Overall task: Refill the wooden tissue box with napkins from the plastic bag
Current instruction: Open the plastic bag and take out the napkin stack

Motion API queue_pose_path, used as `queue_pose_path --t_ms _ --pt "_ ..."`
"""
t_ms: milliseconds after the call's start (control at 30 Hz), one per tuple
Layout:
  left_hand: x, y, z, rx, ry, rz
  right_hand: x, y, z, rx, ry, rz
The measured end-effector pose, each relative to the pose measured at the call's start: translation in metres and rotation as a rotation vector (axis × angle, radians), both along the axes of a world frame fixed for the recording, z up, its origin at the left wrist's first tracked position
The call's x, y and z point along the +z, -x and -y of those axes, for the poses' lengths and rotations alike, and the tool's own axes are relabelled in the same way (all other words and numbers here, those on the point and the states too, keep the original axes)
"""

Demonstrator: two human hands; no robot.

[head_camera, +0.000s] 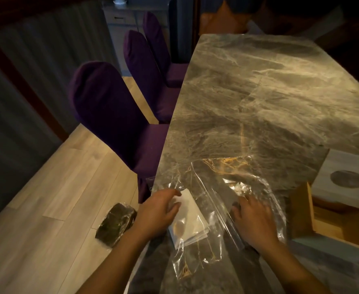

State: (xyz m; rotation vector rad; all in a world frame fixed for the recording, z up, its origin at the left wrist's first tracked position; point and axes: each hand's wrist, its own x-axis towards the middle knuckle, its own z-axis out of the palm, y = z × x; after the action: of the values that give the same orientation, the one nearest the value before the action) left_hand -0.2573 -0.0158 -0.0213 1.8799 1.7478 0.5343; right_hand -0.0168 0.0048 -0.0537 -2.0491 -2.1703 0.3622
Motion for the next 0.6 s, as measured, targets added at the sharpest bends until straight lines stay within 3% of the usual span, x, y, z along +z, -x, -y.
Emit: queue_pose_path --t_ms 200,600 --pt "-0.039 -0.018 -0.011 -0.315 0.022 -0.355 -0.018 -0.009 0.010 -0.084 0.202 -0.025" --pt "-0.025 -0.026 0.040 -0.205 0.224 -0.386 -0.010 -0.012 -0.067 0.203 0.189 0.031"
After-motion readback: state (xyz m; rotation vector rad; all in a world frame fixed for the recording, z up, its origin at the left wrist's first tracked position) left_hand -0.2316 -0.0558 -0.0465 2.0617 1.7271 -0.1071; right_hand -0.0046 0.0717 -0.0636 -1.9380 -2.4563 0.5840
